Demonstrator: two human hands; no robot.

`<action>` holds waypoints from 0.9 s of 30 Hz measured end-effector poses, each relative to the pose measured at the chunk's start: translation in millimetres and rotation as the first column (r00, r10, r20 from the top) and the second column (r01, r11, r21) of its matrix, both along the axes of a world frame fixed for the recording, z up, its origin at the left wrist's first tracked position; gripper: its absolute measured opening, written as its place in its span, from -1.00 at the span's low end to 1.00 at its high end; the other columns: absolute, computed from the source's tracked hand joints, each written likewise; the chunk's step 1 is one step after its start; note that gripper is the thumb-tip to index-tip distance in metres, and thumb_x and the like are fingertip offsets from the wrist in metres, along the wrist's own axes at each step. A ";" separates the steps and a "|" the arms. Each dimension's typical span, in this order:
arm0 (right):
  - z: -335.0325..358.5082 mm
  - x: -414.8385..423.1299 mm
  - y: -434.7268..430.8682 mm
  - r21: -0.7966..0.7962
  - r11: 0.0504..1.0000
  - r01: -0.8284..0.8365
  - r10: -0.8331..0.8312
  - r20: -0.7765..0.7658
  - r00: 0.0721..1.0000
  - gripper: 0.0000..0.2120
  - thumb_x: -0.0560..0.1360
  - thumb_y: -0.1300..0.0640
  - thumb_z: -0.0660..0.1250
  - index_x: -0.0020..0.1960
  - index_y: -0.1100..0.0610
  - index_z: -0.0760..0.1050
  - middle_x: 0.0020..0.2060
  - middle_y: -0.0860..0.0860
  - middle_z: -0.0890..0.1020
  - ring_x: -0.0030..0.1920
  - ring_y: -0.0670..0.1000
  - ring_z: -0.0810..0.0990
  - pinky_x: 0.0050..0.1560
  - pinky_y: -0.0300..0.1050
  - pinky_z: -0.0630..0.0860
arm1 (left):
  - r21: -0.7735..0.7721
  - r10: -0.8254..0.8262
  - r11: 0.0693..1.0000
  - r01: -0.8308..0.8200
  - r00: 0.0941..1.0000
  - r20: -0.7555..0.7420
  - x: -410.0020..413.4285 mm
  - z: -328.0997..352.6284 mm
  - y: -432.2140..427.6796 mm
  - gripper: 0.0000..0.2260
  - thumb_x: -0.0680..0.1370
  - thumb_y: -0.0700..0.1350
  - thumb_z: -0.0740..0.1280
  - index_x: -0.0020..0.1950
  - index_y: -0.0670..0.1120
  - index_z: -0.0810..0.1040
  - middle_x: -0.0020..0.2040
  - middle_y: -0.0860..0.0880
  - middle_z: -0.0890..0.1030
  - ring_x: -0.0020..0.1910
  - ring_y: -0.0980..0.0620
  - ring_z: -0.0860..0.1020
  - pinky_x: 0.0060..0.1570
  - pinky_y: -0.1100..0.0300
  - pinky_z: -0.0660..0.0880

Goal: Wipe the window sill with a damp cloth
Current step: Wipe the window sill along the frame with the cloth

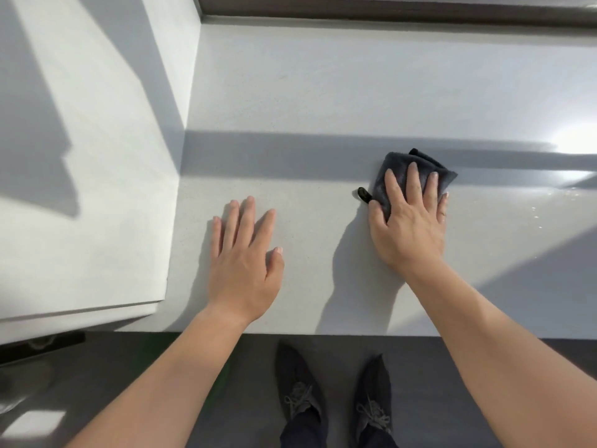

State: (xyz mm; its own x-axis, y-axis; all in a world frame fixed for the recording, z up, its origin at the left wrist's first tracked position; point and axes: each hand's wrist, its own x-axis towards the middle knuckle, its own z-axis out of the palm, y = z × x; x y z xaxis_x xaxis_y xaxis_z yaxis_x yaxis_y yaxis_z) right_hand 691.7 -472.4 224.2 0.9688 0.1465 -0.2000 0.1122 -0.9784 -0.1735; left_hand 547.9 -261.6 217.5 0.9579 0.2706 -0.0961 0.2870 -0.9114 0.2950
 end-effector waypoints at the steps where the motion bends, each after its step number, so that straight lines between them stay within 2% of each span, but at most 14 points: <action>1: 1.1 -7.8 15.3 0.016 1.000 -0.027 0.026 0.015 1.000 -0.40 0.62 -0.21 0.01 0.62 -0.10 0.04 0.64 -0.01 -0.07 0.61 0.14 -0.23 0.58 0.18 -0.24 | -0.024 0.009 1.000 -0.008 1.000 0.021 1.0 -0.6 0.8 -0.44 0.59 0.08 -0.08 0.61 0.02 0.11 0.64 -0.06 -0.04 0.61 -0.03 -0.20 0.55 -0.08 -0.25; 4: -2.3 -47.3 65.7 0.072 0.926 -0.371 0.365 0.082 0.927 -0.41 0.61 -0.20 0.02 0.60 -0.08 0.15 0.63 0.04 0.07 0.62 0.20 -0.12 0.57 0.24 -0.14 | -0.151 0.060 0.988 -0.043 0.992 0.108 3.1 -1.9 3.5 -0.46 0.62 0.06 -0.11 0.59 -0.01 0.19 0.63 -0.02 0.06 0.61 0.05 -0.12 0.56 -0.03 -0.23; 6: -7.0 -62.5 73.6 0.079 0.858 -0.507 0.501 0.084 0.862 -0.42 0.60 -0.19 0.04 0.59 -0.06 0.19 0.62 0.04 0.12 0.62 0.20 -0.06 0.58 0.24 -0.09 | -0.185 0.072 0.982 -0.047 0.989 0.132 3.1 -3.7 6.4 -0.46 0.63 0.06 -0.12 0.58 -0.04 0.22 0.62 -0.01 0.10 0.61 0.07 -0.08 0.56 -0.02 -0.21; 9: -12.1 -50.9 35.5 0.061 0.881 -0.469 0.461 0.102 0.881 -0.42 0.60 -0.19 0.04 0.58 -0.06 0.20 0.62 0.02 0.14 0.62 0.17 -0.03 0.58 0.22 -0.06 | -0.087 0.030 0.996 -0.024 0.997 0.070 3.9 -8.3 7.9 -0.45 0.62 0.05 -0.10 0.59 -0.05 0.18 0.64 -0.03 0.03 0.61 0.04 -0.14 0.56 -0.04 -0.24; 12: -12.5 -31.1 -23.0 0.025 0.965 -0.262 0.259 0.081 0.962 -0.41 0.60 -0.21 0.01 0.60 -0.07 0.15 0.63 0.02 0.09 0.62 0.15 -0.09 0.58 0.22 -0.09 | 0.010 0.009 1.000 -0.009 1.000 0.003 3.7 -11.2 5.4 -0.43 0.60 0.06 -0.11 0.62 -0.05 0.07 0.64 -0.03 -0.07 0.60 0.00 -0.21 0.55 -0.08 -0.24; 15: -11.3 -50.6 -15.2 0.042 0.995 -0.095 0.092 0.057 0.994 -0.41 0.61 -0.17 0.02 0.61 -0.06 0.12 0.64 0.04 0.02 0.62 0.15 -0.15 0.58 0.22 -0.14 | -0.019 0.022 1.000 -0.021 0.999 0.027 -3.6 -11.2 7.7 -0.41 0.57 0.07 -0.11 0.61 -0.04 0.10 0.64 -0.03 -0.05 0.61 0.01 -0.19 0.55 -0.06 -0.26; 17: -9.8 -87.0 18.0 0.080 0.968 -0.238 0.229 0.105 0.968 -0.42 0.61 -0.16 0.04 0.60 -0.03 0.17 0.63 0.07 0.08 0.62 0.20 -0.10 0.57 0.25 -0.10 | -0.078 0.028 0.997 -0.024 0.998 0.061 -7.2 -11.3 7.5 -0.40 0.55 0.07 -0.10 0.60 -0.04 0.17 0.64 -0.03 0.00 0.61 0.02 -0.15 0.55 -0.03 -0.27; 19: -12.9 -125.6 45.5 0.107 0.885 -0.453 0.441 0.122 0.889 -0.43 0.61 -0.16 0.06 0.58 -0.01 0.22 0.61 0.08 0.15 0.62 0.22 -0.04 0.56 0.27 -0.06 | -0.128 0.043 0.991 -0.031 0.994 0.096 -9.3 -11.2 7.8 -0.40 0.55 0.07 -0.11 0.58 -0.04 0.24 0.63 -0.03 0.05 0.61 0.03 -0.11 0.55 0.01 -0.26; 20: -13.9 -139.2 50.6 0.112 0.855 -0.506 0.495 0.117 0.861 -0.43 0.61 -0.15 0.07 0.58 -0.01 0.24 0.61 0.07 0.16 0.62 0.21 -0.03 0.56 0.26 -0.05 | -0.141 0.049 0.989 -0.034 0.993 0.106 -12.2 -11.2 8.0 -0.41 0.56 0.07 -0.11 0.57 -0.03 0.26 0.63 -0.02 0.07 0.61 0.04 -0.10 0.55 0.02 -0.26; 24: -15.5 -143.1 26.2 0.112 0.835 -0.539 0.524 0.139 0.840 -0.45 0.61 -0.14 0.07 0.57 -0.02 0.27 0.60 0.04 0.20 0.62 0.18 0.02 0.57 0.23 -0.02 | -0.110 0.038 0.994 -0.028 0.995 0.091 -21.5 -8.2 6.4 -0.40 0.55 0.07 -0.10 0.57 -0.02 0.25 0.63 -0.03 0.06 0.61 0.03 -0.10 0.55 0.00 -0.25; 27: -19.0 -127.7 -20.9 0.066 0.915 -0.399 0.384 0.165 0.908 -0.44 0.61 -0.17 0.06 0.57 -0.04 0.27 0.60 0.04 0.20 0.61 0.17 0.04 0.58 0.21 -0.03 | -0.055 0.019 0.998 -0.016 0.999 0.045 -24.0 -5.4 3.9 -0.38 0.54 0.09 -0.12 0.60 -0.02 0.17 0.64 -0.03 0.01 0.61 0.02 -0.13 0.55 -0.04 -0.25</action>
State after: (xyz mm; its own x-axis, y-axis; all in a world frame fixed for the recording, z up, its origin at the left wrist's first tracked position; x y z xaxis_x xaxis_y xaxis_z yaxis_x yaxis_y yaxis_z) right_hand 564.0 -493.3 205.2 0.8466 0.5316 -0.0275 0.5141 -0.8299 -0.2169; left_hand 523.9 -257.6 212.1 0.9568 0.2827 -0.0676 0.2877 -0.8884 0.3577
